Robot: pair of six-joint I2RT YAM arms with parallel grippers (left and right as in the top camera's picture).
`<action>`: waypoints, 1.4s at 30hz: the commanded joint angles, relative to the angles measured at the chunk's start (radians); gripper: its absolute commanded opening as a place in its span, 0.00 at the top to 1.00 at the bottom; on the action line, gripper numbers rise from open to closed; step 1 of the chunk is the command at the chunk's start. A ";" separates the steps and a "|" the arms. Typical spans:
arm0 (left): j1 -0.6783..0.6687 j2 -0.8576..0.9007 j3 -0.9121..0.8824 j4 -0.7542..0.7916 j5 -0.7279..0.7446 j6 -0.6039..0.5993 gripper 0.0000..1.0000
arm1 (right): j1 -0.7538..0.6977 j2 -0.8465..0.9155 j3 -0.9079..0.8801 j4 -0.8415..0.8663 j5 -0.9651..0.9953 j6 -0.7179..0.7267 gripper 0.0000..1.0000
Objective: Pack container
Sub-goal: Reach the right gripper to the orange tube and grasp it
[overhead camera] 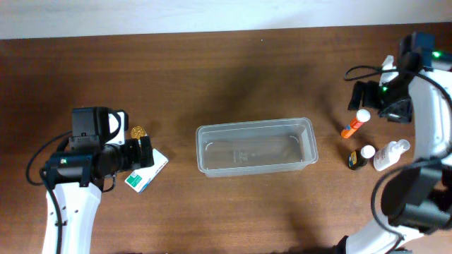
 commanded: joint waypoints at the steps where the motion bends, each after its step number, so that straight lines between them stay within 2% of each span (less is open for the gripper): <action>1: -0.001 0.000 0.019 0.000 0.014 0.012 0.00 | -0.002 0.073 0.019 0.013 -0.013 0.008 0.01; 3: -0.001 0.000 0.019 0.000 0.014 0.012 0.00 | -0.002 0.101 0.019 0.018 -0.017 0.008 0.05; 7: -0.001 0.000 0.019 0.000 0.014 0.012 0.01 | 0.000 0.135 0.019 0.033 -0.022 0.008 0.26; 11: -0.002 0.000 0.019 0.000 0.014 0.012 0.01 | 0.012 0.158 0.018 0.034 -0.024 0.008 0.41; 15: -0.002 0.000 0.019 -0.001 0.014 0.012 0.00 | 0.031 0.171 0.017 0.033 -0.023 0.008 0.60; 32: -0.001 0.000 0.019 -0.001 0.014 0.012 0.01 | 0.044 0.156 0.017 0.025 -0.016 0.008 0.83; 36: -0.001 0.000 0.019 -0.001 0.014 0.013 0.00 | 0.044 0.112 0.026 0.012 -0.016 0.008 0.85; 42: -0.001 0.000 0.019 0.000 0.013 0.013 0.00 | 0.052 -0.015 0.095 -0.095 -0.029 0.007 0.86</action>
